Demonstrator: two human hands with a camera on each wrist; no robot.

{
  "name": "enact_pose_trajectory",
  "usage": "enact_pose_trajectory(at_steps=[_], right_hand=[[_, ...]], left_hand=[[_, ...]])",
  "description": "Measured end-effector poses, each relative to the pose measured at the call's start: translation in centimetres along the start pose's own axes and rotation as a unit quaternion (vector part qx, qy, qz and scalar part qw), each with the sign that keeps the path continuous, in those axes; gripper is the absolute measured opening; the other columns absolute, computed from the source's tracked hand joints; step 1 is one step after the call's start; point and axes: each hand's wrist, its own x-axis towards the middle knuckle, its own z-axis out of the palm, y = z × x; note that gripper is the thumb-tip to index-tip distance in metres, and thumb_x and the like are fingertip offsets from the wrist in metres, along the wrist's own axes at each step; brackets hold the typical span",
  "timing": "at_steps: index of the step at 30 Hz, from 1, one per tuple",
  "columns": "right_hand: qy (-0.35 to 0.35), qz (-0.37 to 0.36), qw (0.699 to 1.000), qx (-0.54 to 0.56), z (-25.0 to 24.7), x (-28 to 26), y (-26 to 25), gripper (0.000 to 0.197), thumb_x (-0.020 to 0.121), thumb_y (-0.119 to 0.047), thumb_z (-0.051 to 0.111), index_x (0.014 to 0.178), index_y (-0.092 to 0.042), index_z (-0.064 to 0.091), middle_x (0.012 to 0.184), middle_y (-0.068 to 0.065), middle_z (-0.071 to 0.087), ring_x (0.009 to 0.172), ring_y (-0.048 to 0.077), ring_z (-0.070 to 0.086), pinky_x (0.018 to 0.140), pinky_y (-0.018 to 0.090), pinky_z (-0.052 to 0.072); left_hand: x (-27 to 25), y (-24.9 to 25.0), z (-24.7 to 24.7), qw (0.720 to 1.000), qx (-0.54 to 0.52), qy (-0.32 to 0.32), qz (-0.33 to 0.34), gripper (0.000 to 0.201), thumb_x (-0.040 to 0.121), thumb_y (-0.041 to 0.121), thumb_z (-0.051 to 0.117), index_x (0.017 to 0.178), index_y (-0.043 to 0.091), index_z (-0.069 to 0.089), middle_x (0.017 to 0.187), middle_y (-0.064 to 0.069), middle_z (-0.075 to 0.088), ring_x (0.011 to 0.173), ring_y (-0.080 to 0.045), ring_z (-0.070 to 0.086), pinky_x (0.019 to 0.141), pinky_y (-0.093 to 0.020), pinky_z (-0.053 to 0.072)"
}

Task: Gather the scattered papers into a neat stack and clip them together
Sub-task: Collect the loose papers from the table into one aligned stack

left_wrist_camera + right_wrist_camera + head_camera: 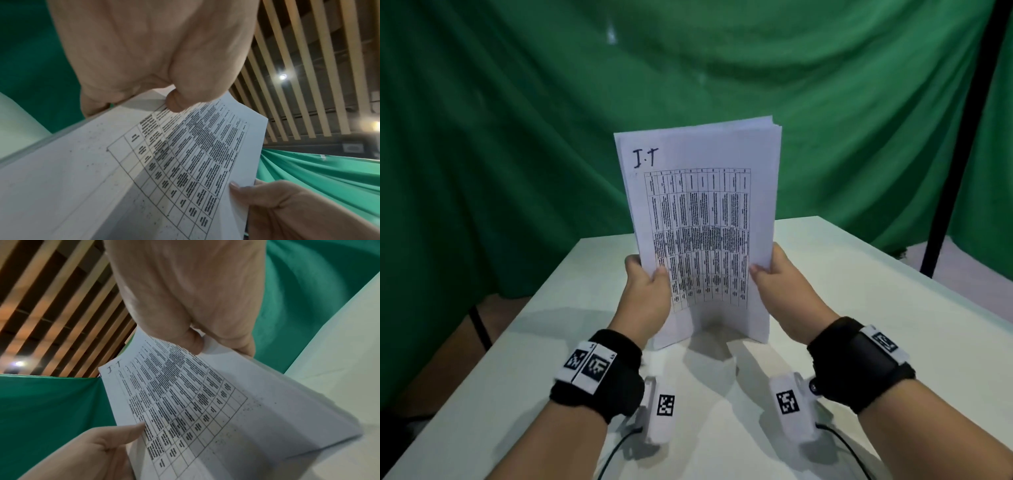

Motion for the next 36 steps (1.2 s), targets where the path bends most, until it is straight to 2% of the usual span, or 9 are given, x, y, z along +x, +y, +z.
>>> enact_pose_trajectory(at_steps=[7, 10, 13, 16, 19, 24, 26, 31, 36], right_hand=[[0.011, -0.017, 1.000, 0.020, -0.7, -0.1, -0.8, 0.040, 0.109, -0.008, 0.042, 0.134, -0.036, 0.055, 0.128, -0.011, 0.071, 0.120, 0.014, 0.066, 0.109, 0.045, 0.052], [0.012, -0.053, 0.998, 0.036, -1.2, -0.2, -2.1, 0.042, 0.111, -0.008, 0.041, 0.138, -0.038, 0.054, 0.131, -0.014, 0.070, 0.122, 0.010, 0.066, 0.104, 0.036, 0.053], [0.004, -0.052, 0.998, 0.043, -1.9, 0.0, -2.2, 0.041, 0.110, -0.006, 0.042, 0.136, -0.036, 0.053, 0.132, -0.013, 0.069, 0.122, 0.009, 0.066, 0.102, 0.033, 0.053], [-0.012, -0.007, 0.999, 0.037, -1.9, -0.2, -1.2, 0.030, 0.109, -0.009, 0.047, 0.127, -0.033, 0.052, 0.128, -0.006, 0.070, 0.121, 0.019, 0.067, 0.106, 0.044, 0.054], [-0.006, 0.003, 1.000, 0.024, -1.7, 0.1, -0.7, 0.021, 0.108, -0.016, 0.051, 0.116, -0.035, 0.052, 0.126, -0.001, 0.071, 0.116, 0.022, 0.069, 0.106, 0.051, 0.055], [0.000, 0.000, 1.000, 0.026, -1.2, 0.1, -0.8, 0.021, 0.108, -0.015, 0.046, 0.120, -0.030, 0.053, 0.126, -0.002, 0.070, 0.119, 0.022, 0.067, 0.107, 0.050, 0.053], [0.009, 0.004, 1.000, 0.027, -1.1, 0.0, -0.7, 0.021, 0.109, -0.015, 0.044, 0.122, -0.028, 0.053, 0.124, -0.004, 0.070, 0.118, 0.022, 0.067, 0.106, 0.047, 0.054], [0.018, 0.012, 0.999, 0.038, -0.9, 0.3, -0.4, 0.029, 0.109, -0.015, 0.042, 0.128, -0.032, 0.056, 0.125, -0.009, 0.072, 0.118, 0.019, 0.068, 0.107, 0.051, 0.054], [0.015, 0.011, 0.999, 0.039, -0.7, 0.4, 0.0, 0.030, 0.110, -0.016, 0.042, 0.130, -0.032, 0.056, 0.127, -0.009, 0.072, 0.120, 0.018, 0.067, 0.108, 0.049, 0.053]], left_hand=[[-0.3, 1.6, -1.0, 0.999, 0.006, 0.012, 0.040, 0.021, 0.113, 0.026, 0.041, 0.134, 0.026, 0.040, 0.118, 0.002, 0.065, 0.098, -0.015, 0.063, 0.072, -0.027, 0.046], [0.2, 2.9, -1.5, 0.998, -0.010, 0.021, 0.054, 0.031, 0.113, 0.030, 0.042, 0.142, 0.028, 0.034, 0.133, 0.012, 0.061, 0.115, -0.007, 0.060, 0.101, -0.032, 0.044], [0.5, 3.4, -1.8, 0.998, -0.029, 0.009, 0.049, 0.033, 0.112, 0.028, 0.047, 0.141, 0.031, 0.034, 0.121, 0.020, 0.059, 0.111, -0.006, 0.060, 0.096, -0.025, 0.043], [0.5, 2.2, -1.8, 1.000, -0.015, -0.006, 0.014, 0.042, 0.108, 0.025, 0.055, 0.143, 0.029, 0.032, 0.132, 0.004, 0.065, 0.119, -0.026, 0.065, 0.104, -0.042, 0.051], [0.6, 1.9, -1.8, 1.000, -0.011, 0.003, 0.026, 0.032, 0.107, 0.028, 0.054, 0.135, 0.031, 0.038, 0.129, 0.007, 0.067, 0.118, -0.024, 0.066, 0.105, -0.052, 0.052], [0.2, 2.4, -1.5, 0.998, -0.005, 0.010, 0.056, 0.038, 0.110, 0.030, 0.046, 0.147, 0.029, 0.037, 0.129, 0.011, 0.064, 0.112, -0.010, 0.062, 0.094, -0.035, 0.049], [0.1, 2.2, -1.4, 0.998, 0.000, 0.012, 0.054, 0.045, 0.110, 0.033, 0.046, 0.153, 0.027, 0.034, 0.136, 0.008, 0.061, 0.118, -0.015, 0.061, 0.099, -0.035, 0.048], [0.6, 1.5, -1.3, 0.997, -0.013, 0.050, 0.048, 0.023, 0.106, 0.043, 0.054, 0.121, 0.028, 0.060, 0.115, 0.005, 0.071, 0.107, -0.017, 0.067, 0.091, -0.038, 0.051], [0.6, 0.8, -1.0, 0.997, -0.006, 0.045, 0.055, 0.026, 0.108, 0.046, 0.050, 0.126, 0.029, 0.056, 0.116, 0.012, 0.067, 0.107, -0.005, 0.062, 0.089, -0.033, 0.045]])
